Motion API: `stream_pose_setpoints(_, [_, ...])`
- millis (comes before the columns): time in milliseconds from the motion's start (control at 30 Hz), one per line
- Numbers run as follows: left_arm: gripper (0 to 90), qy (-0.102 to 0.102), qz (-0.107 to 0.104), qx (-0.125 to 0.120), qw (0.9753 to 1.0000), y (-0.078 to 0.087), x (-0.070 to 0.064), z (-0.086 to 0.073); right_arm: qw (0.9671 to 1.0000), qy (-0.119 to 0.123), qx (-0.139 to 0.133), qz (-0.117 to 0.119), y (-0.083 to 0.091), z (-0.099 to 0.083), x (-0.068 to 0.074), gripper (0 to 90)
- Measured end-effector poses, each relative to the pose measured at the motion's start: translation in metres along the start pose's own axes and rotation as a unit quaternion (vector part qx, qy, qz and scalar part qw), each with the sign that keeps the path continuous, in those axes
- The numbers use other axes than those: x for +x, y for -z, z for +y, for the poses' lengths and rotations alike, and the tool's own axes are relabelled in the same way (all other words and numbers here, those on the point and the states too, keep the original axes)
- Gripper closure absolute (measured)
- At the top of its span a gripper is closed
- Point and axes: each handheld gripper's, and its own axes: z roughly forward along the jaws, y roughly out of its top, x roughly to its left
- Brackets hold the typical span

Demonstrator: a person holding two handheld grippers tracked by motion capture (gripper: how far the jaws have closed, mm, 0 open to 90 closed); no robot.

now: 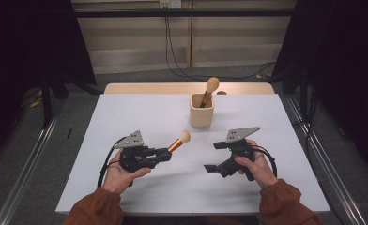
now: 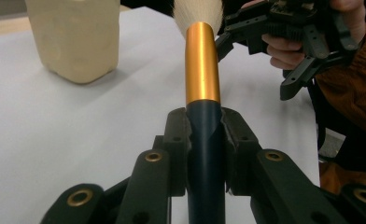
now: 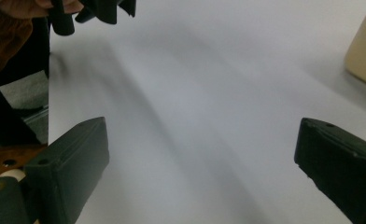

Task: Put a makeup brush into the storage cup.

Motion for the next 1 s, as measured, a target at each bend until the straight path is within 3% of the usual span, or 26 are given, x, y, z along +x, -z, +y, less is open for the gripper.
stream_pose_setpoints(100, [74.4,-0.006,0.005,-0.011,0.9999,0.000,-0.001,0.000,0.9997,-0.001,-0.022,0.001,-0.002,-0.002,0.002,1.0])
stream_pose_setpoints(200, [74.4,-0.008,0.008,-0.026,0.9996,0.000,0.000,-0.001,0.9988,0.014,-0.047,-0.010,-0.004,-0.003,0.005,1.5])
stream_pose_setpoints(333, [74.4,-0.001,-0.004,-0.045,0.9990,0.002,0.001,-0.002,0.9966,0.011,-0.082,-0.009,-0.005,-0.003,0.005,1.7])
stream_pose_setpoints(433, [74.4,-0.004,-0.007,-0.056,0.9984,0.001,0.000,-0.001,0.9956,0.010,-0.092,-0.012,-0.005,-0.002,0.007,0.9])
stream_pose_setpoints(533, [74.4,-0.011,-0.011,-0.063,0.9979,0.001,-0.002,-0.001,0.9940,0.027,-0.105,-0.015,-0.006,-0.002,0.010,0.8])
stream_pose_setpoints(667, [74.4,-0.016,-0.024,-0.074,0.9969,0.001,-0.005,0.001,0.9919,0.027,-0.124,-0.009,-0.005,0.000,0.012,0.3])
stream_pose_setpoints(733, [74.4,-0.019,-0.026,-0.076,0.9966,0.000,-0.007,0.001,0.9889,0.023,-0.147,0.000,-0.005,-0.001,0.013,0.3])
stream_pose_setpoints(1000, [74.4,-0.020,-0.044,-0.081,0.9956,-0.004,-0.012,0.004,0.9844,0.024,-0.172,0.029,-0.004,0.003,0.018,1.2])
